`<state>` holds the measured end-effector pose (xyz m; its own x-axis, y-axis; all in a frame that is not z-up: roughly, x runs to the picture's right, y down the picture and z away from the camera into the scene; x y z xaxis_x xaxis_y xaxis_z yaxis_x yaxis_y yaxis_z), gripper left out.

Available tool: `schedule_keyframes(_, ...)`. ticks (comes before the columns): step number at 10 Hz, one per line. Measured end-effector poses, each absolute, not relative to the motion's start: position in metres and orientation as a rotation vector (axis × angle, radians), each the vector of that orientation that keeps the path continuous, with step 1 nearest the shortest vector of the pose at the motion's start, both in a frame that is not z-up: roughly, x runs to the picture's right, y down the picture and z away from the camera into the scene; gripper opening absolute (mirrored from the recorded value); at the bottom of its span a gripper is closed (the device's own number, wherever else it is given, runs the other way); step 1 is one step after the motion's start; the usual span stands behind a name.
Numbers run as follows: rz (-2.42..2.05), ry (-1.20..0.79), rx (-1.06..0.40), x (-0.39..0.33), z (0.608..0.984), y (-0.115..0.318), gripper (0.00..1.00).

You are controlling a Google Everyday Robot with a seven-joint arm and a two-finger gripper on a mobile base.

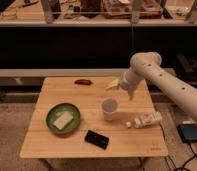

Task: Pick up the ceramic cup

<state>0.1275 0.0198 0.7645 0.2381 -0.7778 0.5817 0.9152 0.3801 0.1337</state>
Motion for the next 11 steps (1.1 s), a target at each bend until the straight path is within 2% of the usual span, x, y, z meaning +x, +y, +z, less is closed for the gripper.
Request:
schedule_keyframes(3,-1.215,-0.679,-0.276,0.135,0.747,0.049,0.8)
schedule_keyframes(7,-1.263,-0.702,-0.331,0.125,0.773,0.096,0.8)
schedule_keyframes(11,-1.24,-0.678,-0.357,0.127,0.789,0.104,0.8)
